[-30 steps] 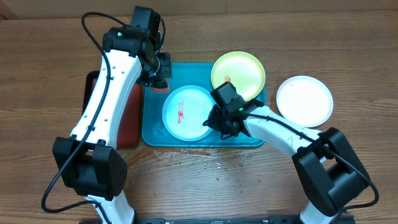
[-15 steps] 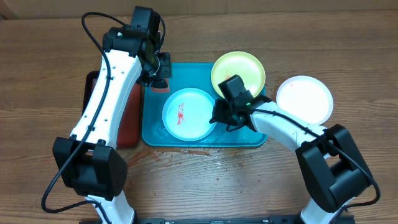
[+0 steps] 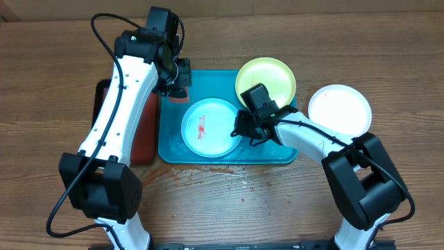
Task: Clean dirty plates on tray and stack at the side
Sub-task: 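Drag the light-blue plate left to the tray center with the right gripper, then carry the sponge with the left gripper onto the light-blue plate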
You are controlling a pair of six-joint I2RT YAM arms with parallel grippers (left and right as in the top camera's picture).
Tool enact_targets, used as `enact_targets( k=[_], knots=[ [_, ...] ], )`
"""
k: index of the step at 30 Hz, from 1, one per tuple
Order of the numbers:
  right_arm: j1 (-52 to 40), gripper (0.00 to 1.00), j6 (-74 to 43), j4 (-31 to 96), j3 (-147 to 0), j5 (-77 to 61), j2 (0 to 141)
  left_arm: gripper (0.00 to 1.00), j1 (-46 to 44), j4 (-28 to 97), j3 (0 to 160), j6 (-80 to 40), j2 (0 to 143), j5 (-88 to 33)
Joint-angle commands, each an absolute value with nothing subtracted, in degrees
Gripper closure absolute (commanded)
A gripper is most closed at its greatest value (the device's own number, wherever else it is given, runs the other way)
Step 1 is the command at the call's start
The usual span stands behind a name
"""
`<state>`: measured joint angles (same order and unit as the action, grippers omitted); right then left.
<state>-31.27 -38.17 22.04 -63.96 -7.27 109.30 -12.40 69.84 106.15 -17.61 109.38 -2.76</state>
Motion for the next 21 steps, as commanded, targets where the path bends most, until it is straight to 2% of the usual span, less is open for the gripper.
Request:
enact_targets(
  k=[1,3,13,21],
  knots=[
    [-31.59,0.88,-39.24,22.02,-64.25,-7.84,111.02,0.96,-12.80,69.67,107.44,-17.58,111.04,-2.37],
    [-31.90,0.96,-39.24,21.67,-64.25,-8.54,111.02,0.96,-12.80,70.00,107.39,-17.58,111.90,-2.39],
    [-31.90,0.96,-40.75,21.56,-64.25,-9.30,111.02,0.96,-13.80,70.83,106.26,-16.10,114.21,-2.57],
    [-31.90,0.96,-40.73,22.15,-64.25,-9.30,111.02,0.96,-16.69,65.36,99.33,-13.26,114.24,-2.37]
  ],
)
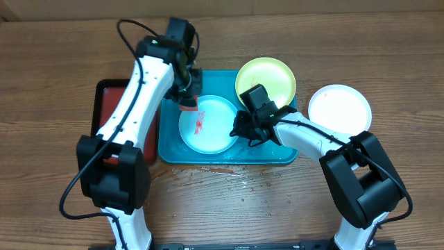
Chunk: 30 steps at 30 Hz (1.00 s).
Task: Clean dirty plates on tray and stack at the side
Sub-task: 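Carry the sponge with the left gripper onto the light-blue plate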
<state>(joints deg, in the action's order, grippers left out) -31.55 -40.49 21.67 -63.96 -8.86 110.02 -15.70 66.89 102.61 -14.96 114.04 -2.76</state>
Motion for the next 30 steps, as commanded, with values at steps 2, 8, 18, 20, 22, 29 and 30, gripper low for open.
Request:
enact_targets(
  k=[2,8,18,20,22,29,30],
  knots=[
    [-31.90,0.96,-40.73,22.22,-64.25,-9.30,111.02,0.96,-17.12,63.26,96.82,-13.23,114.24,-2.35],
    [-31.90,0.96,-40.66,22.46,-64.25,-9.28,111.02,0.96,-17.65,54.96,86.13,-14.63,114.26,-2.39],
    [-31.90,0.96,-40.49,22.65,-64.25,-9.30,111.02,0.96,-19.33,44.71,74.67,-20.45,114.26,-6.24],
    [-31.90,0.96,-40.49,22.85,-64.25,-9.28,111.02,0.96,-20.34,43.64,73.36,-20.69,114.26,-6.24],
    [-31.90,0.96,-40.49,22.92,-64.25,-9.28,111.02,0.96,-21.06,43.57,73.34,-20.58,114.26,-6.26],
    [-31.90,0.96,-40.49,22.83,-64.25,-9.28,111.02,0.96,-22.15,36.71,73.43,-10.26,114.21,-26.13],
    [-31.90,0.96,-40.49,22.83,-64.25,-9.28,111.02,0.96,-22.15,35.73,73.43,-10.28,114.21,-27.03]
  ],
)
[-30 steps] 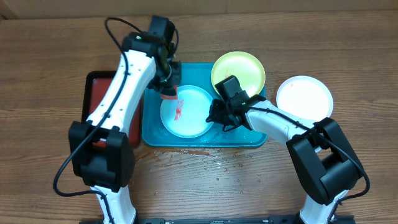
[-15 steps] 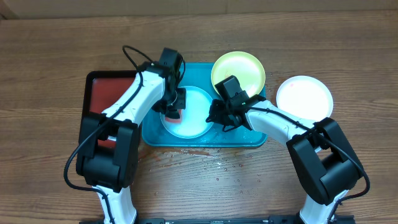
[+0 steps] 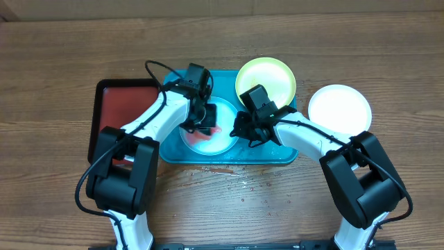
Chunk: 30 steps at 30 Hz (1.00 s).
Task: Clean dirty plates on tray and stack at the side
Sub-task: 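Carry the sponge with the left gripper onto the light-blue plate, then scrub the light-blue plate with the sponge while the right gripper holds its rim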
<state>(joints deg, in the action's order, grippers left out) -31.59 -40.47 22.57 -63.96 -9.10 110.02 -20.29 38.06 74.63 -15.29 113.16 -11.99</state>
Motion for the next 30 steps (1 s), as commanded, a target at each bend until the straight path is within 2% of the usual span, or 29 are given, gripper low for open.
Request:
enact_targets(
  k=[1,4,10,13,16,26,30],
  knots=[
    [-31.90,0.96,-40.49,22.83,-64.25,-9.26,111.02,0.96,-22.13,34.81,73.43,-10.39,114.21,-27.09],
    [-31.90,0.96,-40.49,22.85,-64.25,-9.26,111.02,0.96,-22.13,32.86,73.43,-12.19,114.21,-24.16],
    [-31.90,0.96,-40.47,23.09,-64.25,-9.26,111.02,0.96,-22.11,34.57,73.45,-21.32,114.21,-4.54],
    [-31.90,0.96,-40.47,23.24,-64.25,-9.23,111.02,0.96,-22.11,39.68,74.56,-29.80,114.21,7.16],
    [-31.90,0.96,-40.27,23.27,-64.25,-9.23,111.02,0.96,-22.22,45.19,77.10,-33.71,114.21,12.36],
    [-31.90,0.96,-40.29,23.20,-64.25,-9.08,111.02,0.96,-22.22,55.24,79.81,-35.33,114.21,13.30],
    [-31.90,0.96,-40.29,23.20,-64.25,-9.08,111.02,0.96,-22.22,55.59,79.20,-30.96,114.21,9.37]
  ],
)
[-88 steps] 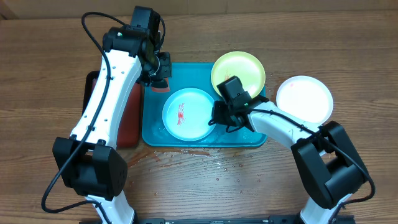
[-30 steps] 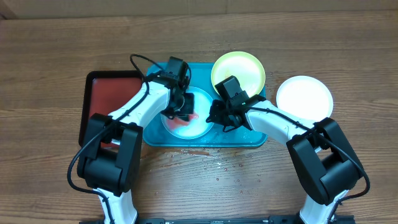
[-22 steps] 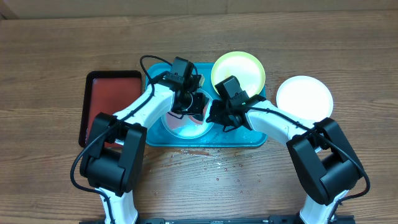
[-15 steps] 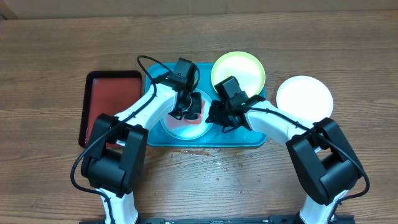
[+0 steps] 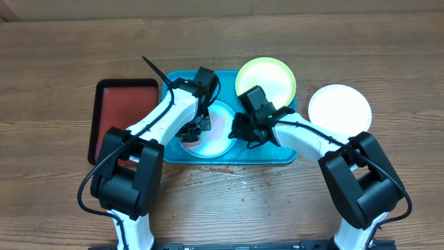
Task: Clean dirty plates on tray and stack at the side
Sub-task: 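Scrub the light-blue plate with the sponge while the right gripper holds its rim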
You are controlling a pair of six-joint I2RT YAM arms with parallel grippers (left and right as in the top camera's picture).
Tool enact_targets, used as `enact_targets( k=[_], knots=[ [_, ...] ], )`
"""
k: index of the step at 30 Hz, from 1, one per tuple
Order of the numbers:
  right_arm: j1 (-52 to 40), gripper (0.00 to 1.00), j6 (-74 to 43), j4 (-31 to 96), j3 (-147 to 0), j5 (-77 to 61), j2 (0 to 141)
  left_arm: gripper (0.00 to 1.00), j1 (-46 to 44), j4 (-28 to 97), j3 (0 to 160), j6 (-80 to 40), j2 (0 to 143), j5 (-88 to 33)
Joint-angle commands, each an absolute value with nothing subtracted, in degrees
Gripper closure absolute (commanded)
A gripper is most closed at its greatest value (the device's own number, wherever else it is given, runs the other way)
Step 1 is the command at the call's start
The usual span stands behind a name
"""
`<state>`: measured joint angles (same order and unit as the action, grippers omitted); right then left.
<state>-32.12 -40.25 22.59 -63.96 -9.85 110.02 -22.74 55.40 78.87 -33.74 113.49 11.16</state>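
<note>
A light blue plate (image 5: 220, 135) lies in the teal tray (image 5: 277, 154), with a pinkish smear across its right half. My left gripper (image 5: 193, 133) points down onto the plate's left part, shut on a red sponge that the fingers mostly hide. At the plate's right rim my right gripper (image 5: 239, 129) is shut on the edge. A yellow-green plate (image 5: 270, 80) sits at the tray's back right corner. On the table to the right lies a white plate (image 5: 339, 109).
A dark red tray (image 5: 121, 111) lies on the table left of the teal one, partly under my left arm. Wet spots (image 5: 229, 177) dot the wood in front of the teal tray. The left arm's cable sticks up at the tray's back left.
My left gripper with the sponge has shifted from the plate's middle to its left part. The red mark has spread into a pale smear. The right gripper has kept its hold on the rim.
At first my left gripper held the red sponge over the tray's back left corner while the right one gripped the blue plate's rim. Then the sponge was at the plate's back edge, then on its middle over the red mark. Now it is at the left, the mark smeared.
</note>
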Motion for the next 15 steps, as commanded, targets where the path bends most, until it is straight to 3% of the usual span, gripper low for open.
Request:
enact_targets(
  k=[1,7,15],
  knots=[
    [-31.90,0.96,-40.29,23.22,-64.25,-9.08,111.02,0.96,-22.22,55.13,79.20,-28.34,114.21,6.04],
    [-31.90,0.96,-40.29,23.20,-64.25,-9.08,111.02,0.96,-22.22,48.16,79.20,-12.38,114.21,-18.15],
    [-31.86,0.96,-40.29,23.22,-64.25,-9.06,111.02,0.96,-22.20,39.42,79.20,-13.58,114.24,-6.26]
  ],
)
